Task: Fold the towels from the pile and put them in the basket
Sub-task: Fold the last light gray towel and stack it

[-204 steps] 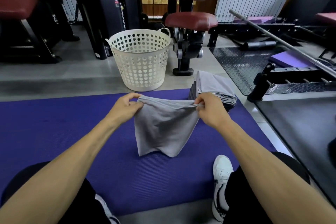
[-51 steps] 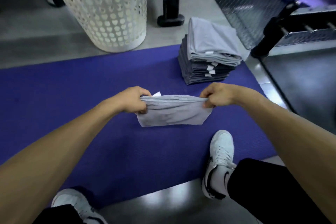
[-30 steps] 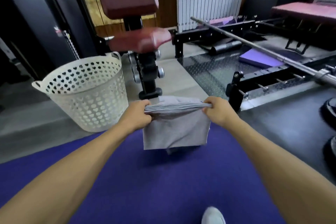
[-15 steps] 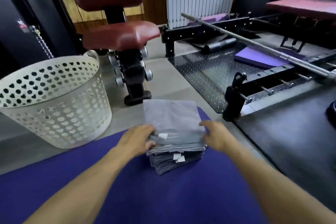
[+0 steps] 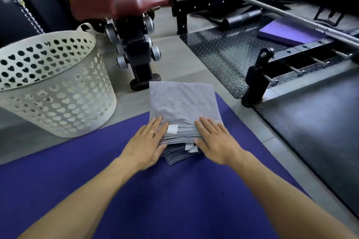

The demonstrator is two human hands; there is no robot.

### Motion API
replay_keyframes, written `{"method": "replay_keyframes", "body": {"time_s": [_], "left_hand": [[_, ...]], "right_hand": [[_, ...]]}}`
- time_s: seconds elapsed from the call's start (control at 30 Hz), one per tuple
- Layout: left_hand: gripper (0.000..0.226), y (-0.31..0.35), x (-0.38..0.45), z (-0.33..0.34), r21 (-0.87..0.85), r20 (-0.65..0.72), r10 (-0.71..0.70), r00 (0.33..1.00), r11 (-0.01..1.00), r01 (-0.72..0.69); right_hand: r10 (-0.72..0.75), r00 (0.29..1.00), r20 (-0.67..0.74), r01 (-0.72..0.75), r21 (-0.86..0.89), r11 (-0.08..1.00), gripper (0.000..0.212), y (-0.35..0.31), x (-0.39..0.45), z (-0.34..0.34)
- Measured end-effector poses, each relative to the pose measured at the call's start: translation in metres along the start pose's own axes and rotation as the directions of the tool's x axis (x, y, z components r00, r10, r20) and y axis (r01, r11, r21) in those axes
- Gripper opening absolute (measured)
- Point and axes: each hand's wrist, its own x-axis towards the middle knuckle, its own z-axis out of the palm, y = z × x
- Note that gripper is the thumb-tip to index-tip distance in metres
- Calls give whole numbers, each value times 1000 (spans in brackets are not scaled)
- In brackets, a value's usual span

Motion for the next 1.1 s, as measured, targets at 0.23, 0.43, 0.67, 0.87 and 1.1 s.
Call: {"method": "replay_keyframes", "body": {"time_s": [0.23,0.43,0.67,0.87,1.1], "left_hand": [[43,-1,7,-18,-51,-244,101,964,992,-117],[57,12,81,-29,-7,-170,-40,985,999,40],[64,1,71,6,-159,-67,-96,993,984,85],[71,-25,87,-9,-252,-168,-96,981,966,51],[69,-52,117,-7,-355,-65,11,998,934,-34]], "right_hand": [[18,1000,-15,-18,-39,999,65,-1,-12,13],[60,995,-76,-53,91,994,50,-1,-9,5],[78,985,-156,-63,98,993,69,11,47,-20],[97,978,-183,-92,36,995,60,2,108,-2],[153,987,-39,-149,96,984,66,14,114,-2]]}}
